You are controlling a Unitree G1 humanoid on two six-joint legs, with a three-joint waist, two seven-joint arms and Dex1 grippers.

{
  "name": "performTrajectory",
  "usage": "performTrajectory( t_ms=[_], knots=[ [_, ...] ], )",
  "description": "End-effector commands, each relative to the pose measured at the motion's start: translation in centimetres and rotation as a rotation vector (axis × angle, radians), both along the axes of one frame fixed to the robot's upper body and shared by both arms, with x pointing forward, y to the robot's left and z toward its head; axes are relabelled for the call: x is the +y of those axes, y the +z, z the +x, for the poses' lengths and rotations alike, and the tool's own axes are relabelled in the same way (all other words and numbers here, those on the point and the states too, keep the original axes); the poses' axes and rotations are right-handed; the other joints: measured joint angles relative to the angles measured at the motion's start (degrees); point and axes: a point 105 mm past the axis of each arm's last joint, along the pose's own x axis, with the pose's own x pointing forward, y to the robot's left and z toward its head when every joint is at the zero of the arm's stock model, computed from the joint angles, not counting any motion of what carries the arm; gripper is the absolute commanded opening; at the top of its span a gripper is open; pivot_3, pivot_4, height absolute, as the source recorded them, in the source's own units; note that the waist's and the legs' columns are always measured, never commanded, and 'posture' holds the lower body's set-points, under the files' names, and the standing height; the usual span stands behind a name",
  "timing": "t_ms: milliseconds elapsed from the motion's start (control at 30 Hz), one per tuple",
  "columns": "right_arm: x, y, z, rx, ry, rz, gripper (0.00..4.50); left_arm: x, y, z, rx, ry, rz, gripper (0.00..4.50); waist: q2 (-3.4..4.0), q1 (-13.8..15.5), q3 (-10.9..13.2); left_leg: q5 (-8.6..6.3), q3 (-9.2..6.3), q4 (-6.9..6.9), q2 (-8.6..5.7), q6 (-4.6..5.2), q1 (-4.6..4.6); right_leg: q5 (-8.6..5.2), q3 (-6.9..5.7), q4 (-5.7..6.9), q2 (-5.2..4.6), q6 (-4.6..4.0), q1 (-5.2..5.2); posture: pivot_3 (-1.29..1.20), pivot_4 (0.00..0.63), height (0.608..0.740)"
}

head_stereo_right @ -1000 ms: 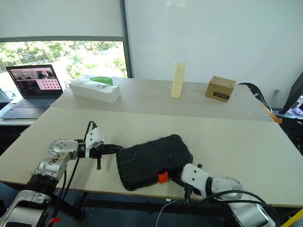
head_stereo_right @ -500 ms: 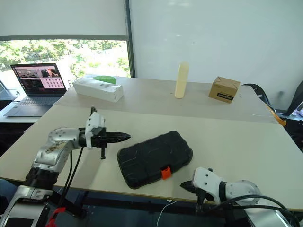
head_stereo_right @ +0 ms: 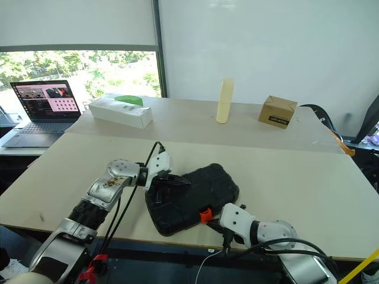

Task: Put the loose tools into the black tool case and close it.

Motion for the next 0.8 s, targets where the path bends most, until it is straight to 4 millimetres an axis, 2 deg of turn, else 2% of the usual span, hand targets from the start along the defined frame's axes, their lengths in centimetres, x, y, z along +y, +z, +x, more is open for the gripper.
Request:
performTrajectory(
  t_ms=[33,367,600,800],
  knots=[
    [0.4,1.5,0.7,-0.063,0.007,0.014,0.0,1.8,-3.7,-0.2,0.079,0.051,0.151,0.01,-0.01,-0.15,-0.02,0.0,-0.01,0.0,0.01,0.0,0.06,0.0,0.0,0.02,0.0,0.0,0.04,0.0,0.15,0.74],
    [1.4,2.4,1.5,-0.056,0.011,0.041,0.0,3.3,-6.3,-0.1,0.179,0.159,0.249,0.01,-0.06,-1.09,-0.34,0.03,0.04,-0.01,0.06,-0.02,0.51,-0.01,0.26,0.33,0.06,-0.05,0.22,0.0,0.15,0.74],
    [1.8,2.2,2.0,-0.03,0.01,0.051,0.0,3.1,-7.5,-1.0,0.234,0.152,0.259,0.01,-0.14,-1.23,-0.55,0.02,0.19,-0.05,0.06,-0.02,0.75,-0.1,0.56,0.62,0.1,-0.16,0.16,0.0,0.15,0.74],
    [2.7,2.6,2.7,-0.028,0.005,0.084,0.0,3.0,-7.8,-1.0,0.237,0.165,0.25,0.01,-0.36,-1.25,-0.78,0.02,0.24,-0.09,0.08,-0.02,0.86,-0.2,0.64,0.68,0.12,-0.32,0.16,0.0,0.15,0.74]
  ],
)
